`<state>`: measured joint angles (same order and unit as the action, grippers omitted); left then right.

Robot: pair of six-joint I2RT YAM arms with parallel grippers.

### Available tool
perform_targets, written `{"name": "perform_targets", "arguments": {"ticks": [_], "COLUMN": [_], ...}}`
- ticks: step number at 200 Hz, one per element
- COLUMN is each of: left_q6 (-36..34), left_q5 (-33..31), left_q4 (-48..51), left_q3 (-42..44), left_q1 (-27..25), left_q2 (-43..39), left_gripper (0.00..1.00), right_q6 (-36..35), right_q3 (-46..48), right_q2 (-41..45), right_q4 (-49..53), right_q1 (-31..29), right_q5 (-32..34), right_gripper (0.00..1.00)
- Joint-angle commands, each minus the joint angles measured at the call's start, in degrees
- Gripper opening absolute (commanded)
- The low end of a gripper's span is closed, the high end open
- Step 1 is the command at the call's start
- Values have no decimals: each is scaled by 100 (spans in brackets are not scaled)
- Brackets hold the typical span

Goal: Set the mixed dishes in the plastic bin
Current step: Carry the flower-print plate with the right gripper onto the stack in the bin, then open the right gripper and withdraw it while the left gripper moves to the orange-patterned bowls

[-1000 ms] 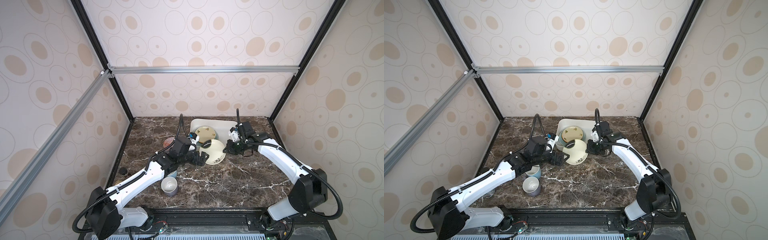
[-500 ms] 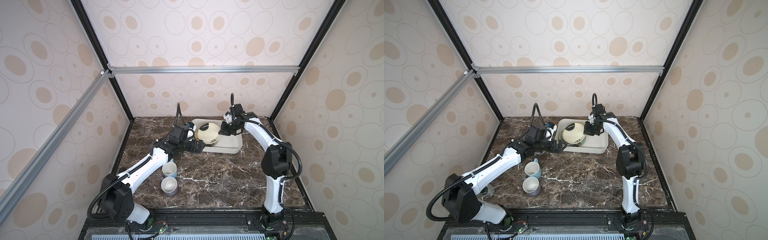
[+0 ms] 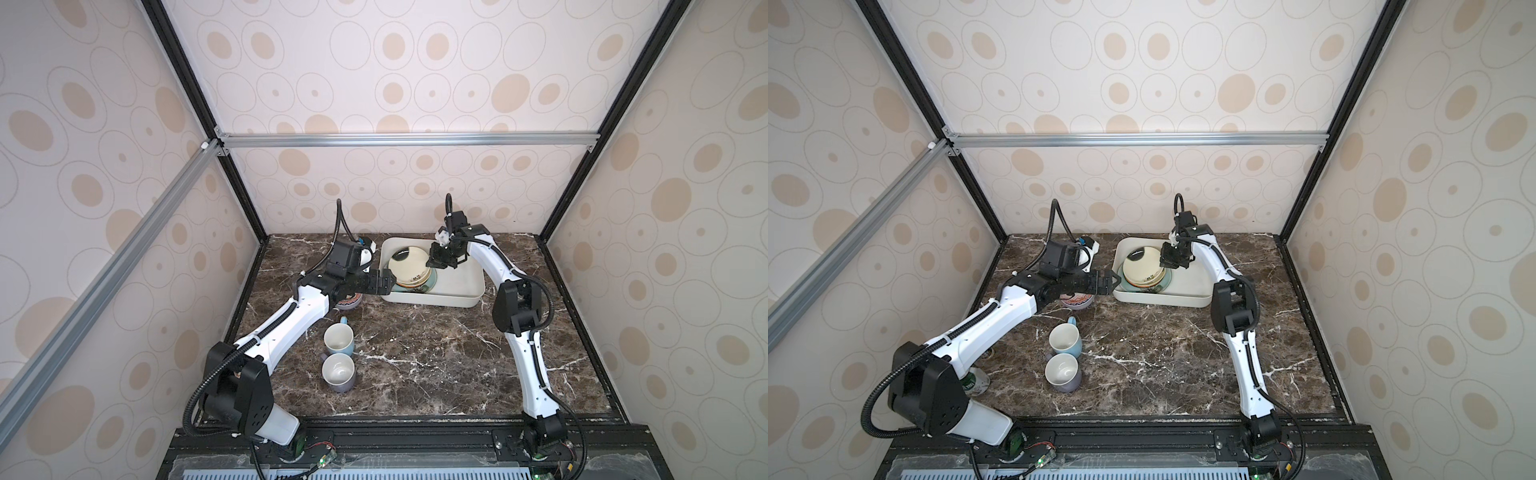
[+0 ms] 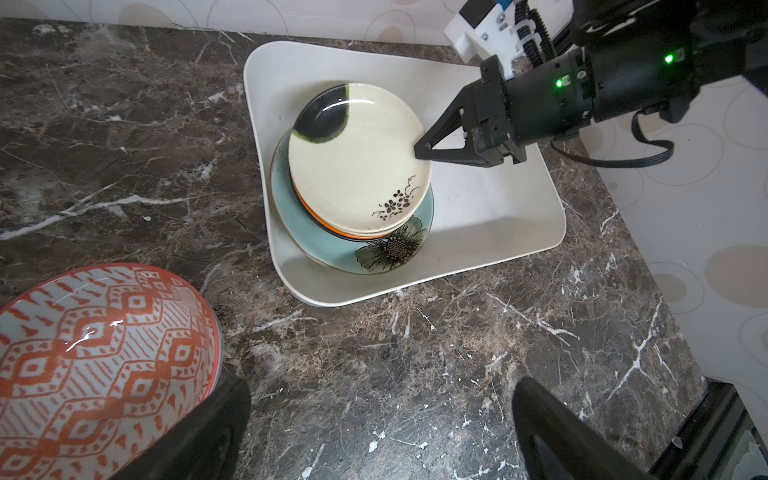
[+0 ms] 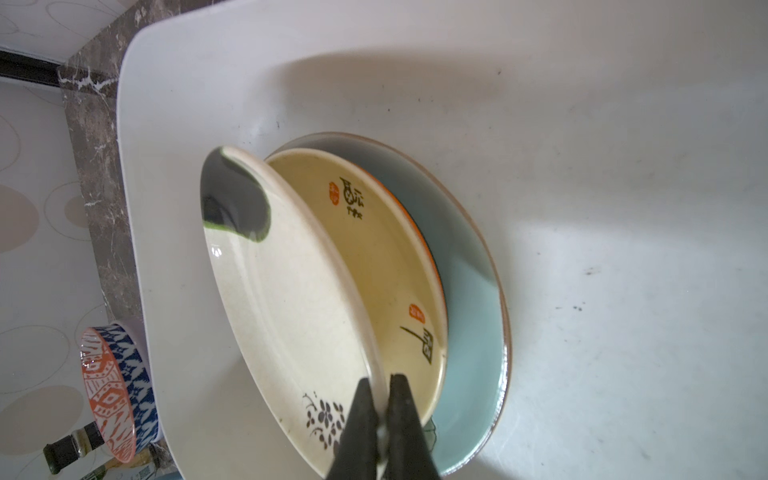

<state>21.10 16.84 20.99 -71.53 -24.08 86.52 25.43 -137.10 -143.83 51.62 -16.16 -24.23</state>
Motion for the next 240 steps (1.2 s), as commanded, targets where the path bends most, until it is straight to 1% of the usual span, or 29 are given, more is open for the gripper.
{"name": "perform_targets", "arguments": {"ticks": [1, 21, 32, 41, 52, 58, 64, 78, 94, 139, 171, 191, 240], "left_q6": [-156, -159, -159, -153, -157, -154, -154, -150, -129, -119, -65, -33, 101], "left_q5": [143, 198, 223, 250, 274, 282, 286, 298, 339, 291, 219, 146, -205], "left_q4": [55, 36, 21, 4, -22, -23, -40, -58, -90, -154, -166, -140, -47], "left_q3": [-272, -292, -294, -270, -248, -231, -206, -161, -96, 102, 298, 452, 897], "left_q1": [104, 150, 170, 177, 184, 189, 191, 199, 197, 218, 305, 359, 439], "left_q2": [100, 163, 189, 194, 185, 181, 173, 148, 98, -145, -277, -397, -804], "left_gripper": [99, 99, 99, 99, 99, 99, 99, 99, 99, 99, 99, 98, 98], "right_q6": [24, 15, 15, 15, -11, -19, -28, -63, -117, -227, -256, -305, -508], "right_q3": [-212, -203, -186, -175, -145, -125, -101, -46, -7, 267, 498, 1259, 2495], "right_q2": [-92, -113, -118, -106, -83, -61, -38, 36, 132, 442, 699, 1202, 2309], "right_q4": [123, 161, 197, 221, 239, 236, 256, 289, 337, 397, 472, 201, 66], "right_q1": [-18, -21, -18, -21, -19, -19, -18, -23, -20, -18, -19, -21, -148], "right_q5": [-86, -91, -75, -73, -111, -121, -102, 2, 73, 329, 201, 269, 353], "right_gripper": [0, 2, 6, 13, 28, 34, 37, 41, 43, 43, 43, 42, 43]}}
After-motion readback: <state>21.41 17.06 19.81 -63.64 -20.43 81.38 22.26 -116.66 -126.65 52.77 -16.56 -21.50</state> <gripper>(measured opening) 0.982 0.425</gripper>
